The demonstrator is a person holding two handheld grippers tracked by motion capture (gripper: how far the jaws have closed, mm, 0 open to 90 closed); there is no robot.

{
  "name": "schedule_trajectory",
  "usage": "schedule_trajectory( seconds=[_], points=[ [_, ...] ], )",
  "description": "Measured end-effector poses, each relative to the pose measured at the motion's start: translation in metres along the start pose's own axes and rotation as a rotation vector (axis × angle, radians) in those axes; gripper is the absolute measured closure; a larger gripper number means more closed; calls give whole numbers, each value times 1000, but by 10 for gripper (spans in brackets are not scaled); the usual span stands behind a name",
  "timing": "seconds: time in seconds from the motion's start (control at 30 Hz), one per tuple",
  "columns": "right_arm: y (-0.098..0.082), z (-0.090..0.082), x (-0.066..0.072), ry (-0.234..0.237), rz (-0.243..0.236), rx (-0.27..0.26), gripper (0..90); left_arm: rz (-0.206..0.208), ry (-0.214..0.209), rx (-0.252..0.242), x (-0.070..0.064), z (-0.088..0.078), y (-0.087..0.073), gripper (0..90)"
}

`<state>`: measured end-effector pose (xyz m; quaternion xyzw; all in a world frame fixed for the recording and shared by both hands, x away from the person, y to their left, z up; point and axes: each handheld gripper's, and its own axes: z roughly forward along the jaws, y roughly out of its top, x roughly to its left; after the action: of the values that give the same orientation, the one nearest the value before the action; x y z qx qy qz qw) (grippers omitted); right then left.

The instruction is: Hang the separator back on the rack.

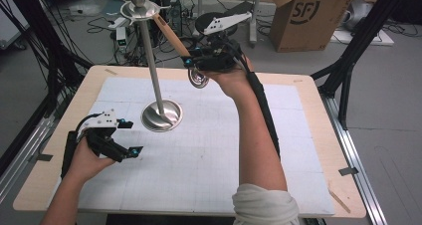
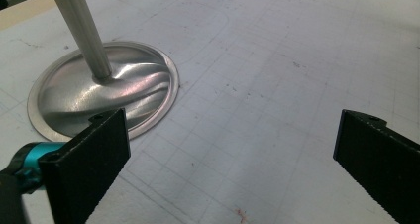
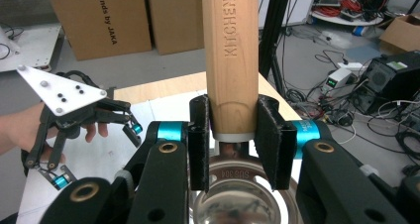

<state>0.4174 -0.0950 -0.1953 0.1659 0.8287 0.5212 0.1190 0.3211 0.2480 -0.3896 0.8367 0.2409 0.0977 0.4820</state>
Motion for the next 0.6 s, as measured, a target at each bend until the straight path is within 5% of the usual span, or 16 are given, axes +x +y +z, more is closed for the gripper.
schedule_trajectory(
  seconds=[0.6],
  points=[
    [6, 28, 3, 5, -10, 64, 686, 3, 2, -1, 2, -1, -1, 16]
  ],
)
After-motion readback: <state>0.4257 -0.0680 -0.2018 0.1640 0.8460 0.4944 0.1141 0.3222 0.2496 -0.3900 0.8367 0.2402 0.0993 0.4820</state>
